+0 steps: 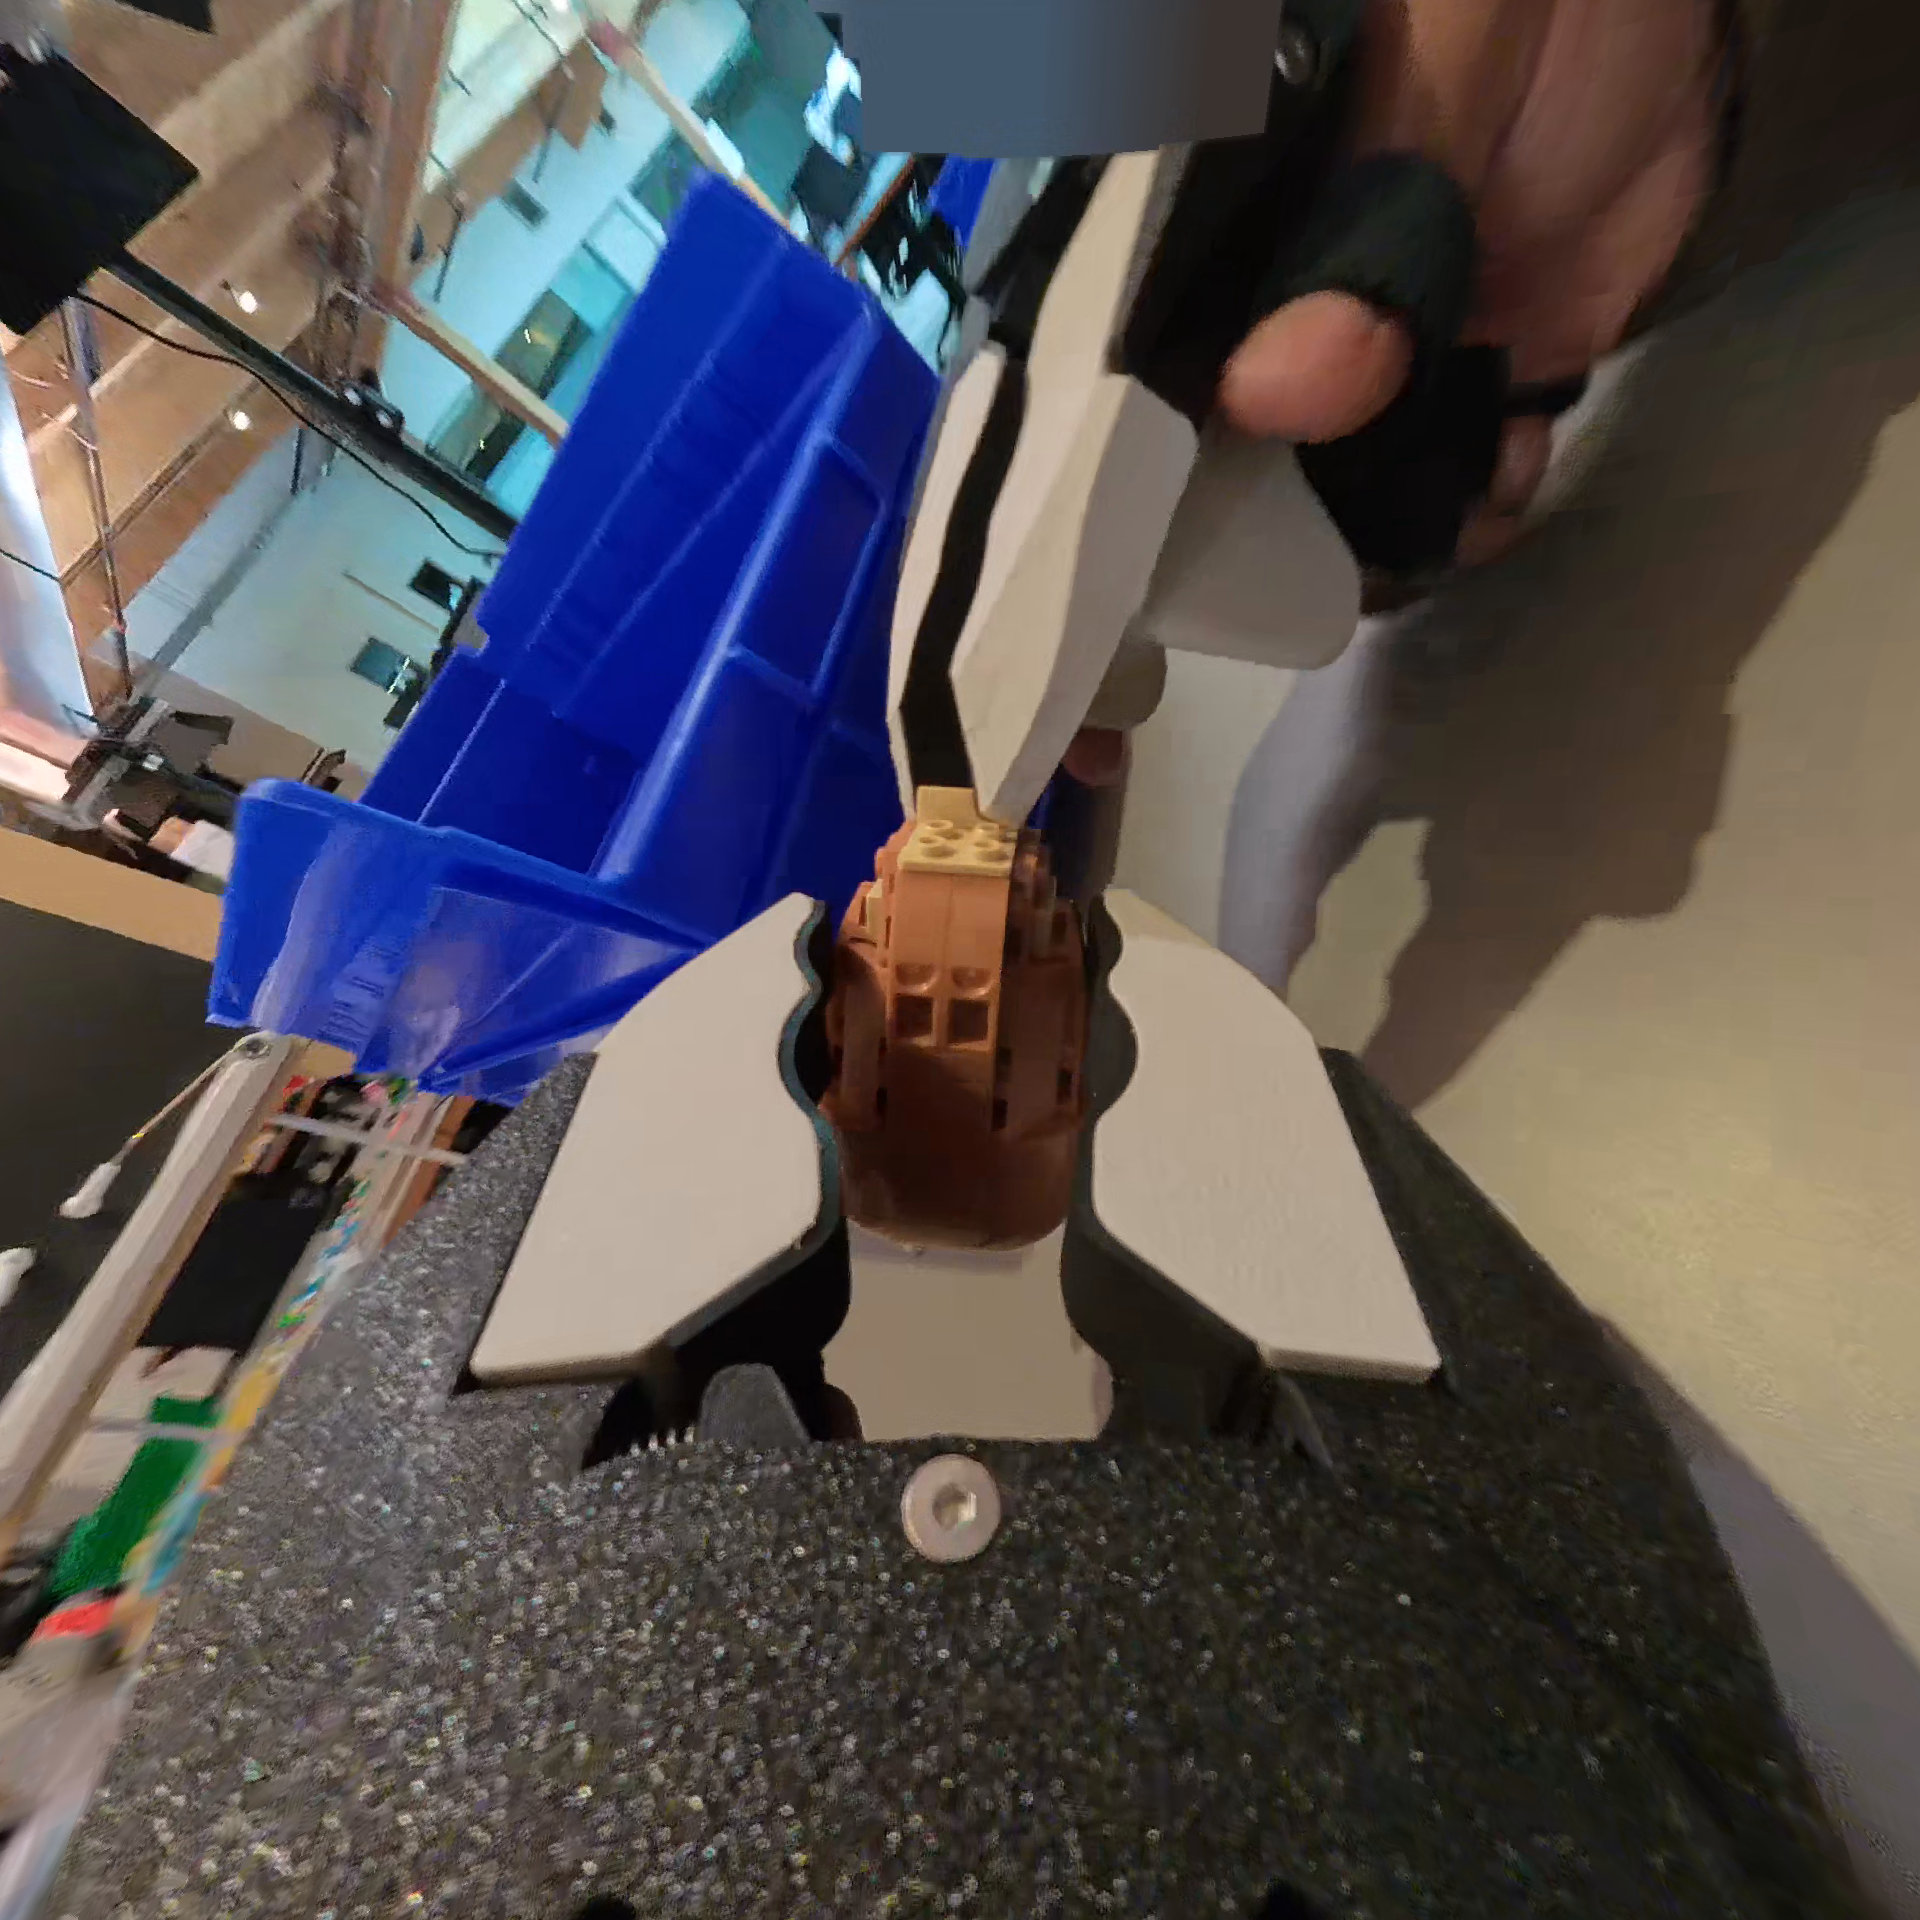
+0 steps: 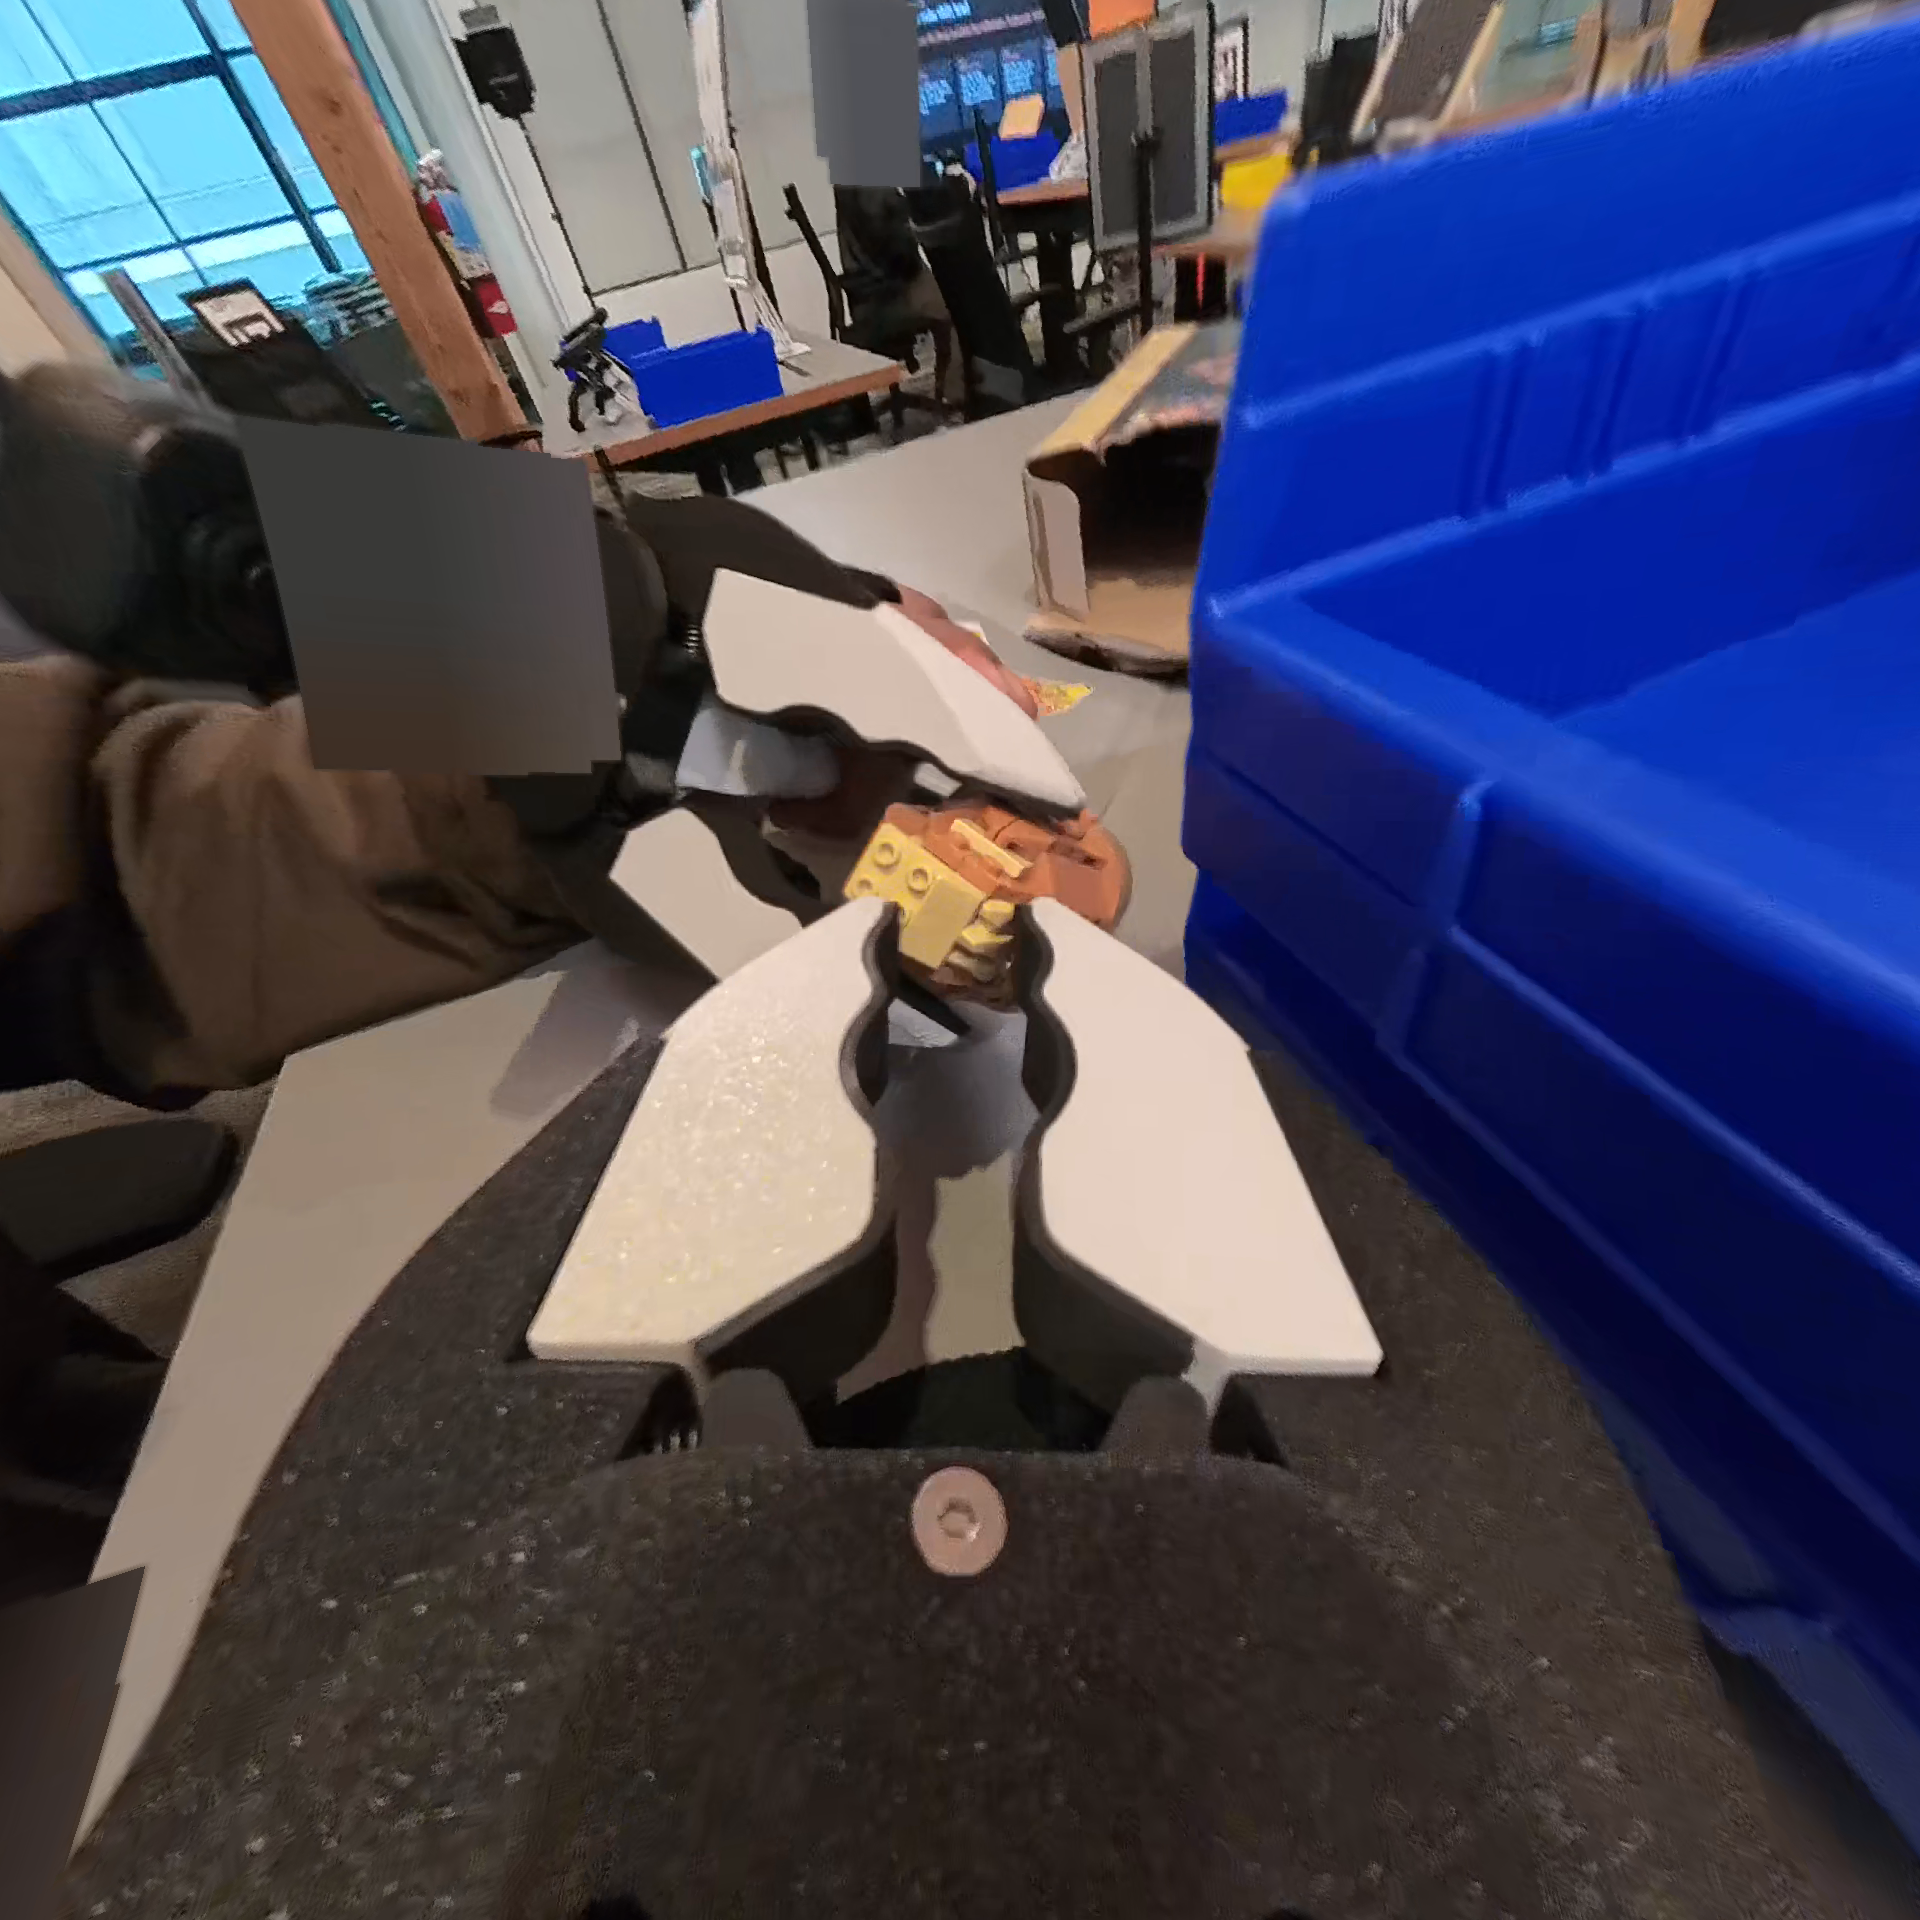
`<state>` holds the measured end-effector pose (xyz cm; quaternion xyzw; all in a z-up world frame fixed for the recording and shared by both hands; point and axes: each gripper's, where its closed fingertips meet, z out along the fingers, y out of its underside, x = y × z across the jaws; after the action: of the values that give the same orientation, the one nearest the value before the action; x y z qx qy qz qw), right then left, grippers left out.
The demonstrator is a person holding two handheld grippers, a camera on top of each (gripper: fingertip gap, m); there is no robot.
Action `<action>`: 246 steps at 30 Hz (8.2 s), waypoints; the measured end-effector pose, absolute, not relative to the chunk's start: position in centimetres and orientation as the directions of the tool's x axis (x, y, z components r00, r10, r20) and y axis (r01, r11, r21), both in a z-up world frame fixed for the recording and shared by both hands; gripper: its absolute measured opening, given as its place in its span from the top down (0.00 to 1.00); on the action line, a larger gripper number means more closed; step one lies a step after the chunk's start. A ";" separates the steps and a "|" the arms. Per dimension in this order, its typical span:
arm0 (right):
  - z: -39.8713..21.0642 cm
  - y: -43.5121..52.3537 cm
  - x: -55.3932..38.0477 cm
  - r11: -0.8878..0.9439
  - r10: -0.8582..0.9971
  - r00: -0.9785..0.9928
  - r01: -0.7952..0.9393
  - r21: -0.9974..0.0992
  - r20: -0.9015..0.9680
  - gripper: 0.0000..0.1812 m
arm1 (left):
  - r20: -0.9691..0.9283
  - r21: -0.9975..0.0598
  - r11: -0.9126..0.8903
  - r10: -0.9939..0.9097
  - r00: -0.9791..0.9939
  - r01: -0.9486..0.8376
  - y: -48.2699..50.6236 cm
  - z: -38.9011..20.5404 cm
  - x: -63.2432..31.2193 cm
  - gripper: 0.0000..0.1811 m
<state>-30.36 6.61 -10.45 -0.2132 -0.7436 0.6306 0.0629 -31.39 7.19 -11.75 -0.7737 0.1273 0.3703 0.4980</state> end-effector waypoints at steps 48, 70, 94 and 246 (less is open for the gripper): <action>-9.2 7.3 -30.9 0.362 0.487 -0.780 -0.231 -0.903 0.394 0.88 | 0.048 -0.966 -0.227 0.308 0.950 0.122 6.7 -10.3 -32.1 0.74; -9.5 4.7 -27.6 0.137 0.294 -0.956 0.029 -0.990 0.013 0.72 | 0.305 -0.921 0.236 -0.063 0.950 0.311 6.4 -4.8 -29.1 0.74; -8.6 4.0 -26.6 0.064 0.232 -0.968 0.110 -0.992 -0.093 0.72 | 0.389 -0.807 0.385 -0.223 0.894 0.447 5.7 -3.3 -28.6 0.74; -5.9 7.3 -26.5 -0.003 0.538 -0.786 -0.362 -0.932 0.303 0.81 | -0.205 -0.972 0.049 0.298 0.932 -0.229 7.0 -7.9 -29.6 0.67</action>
<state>-26.52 7.26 -5.85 -0.0699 -0.6296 0.7049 0.3193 -29.60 6.99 -7.93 -0.6651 -0.0258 0.1820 0.7238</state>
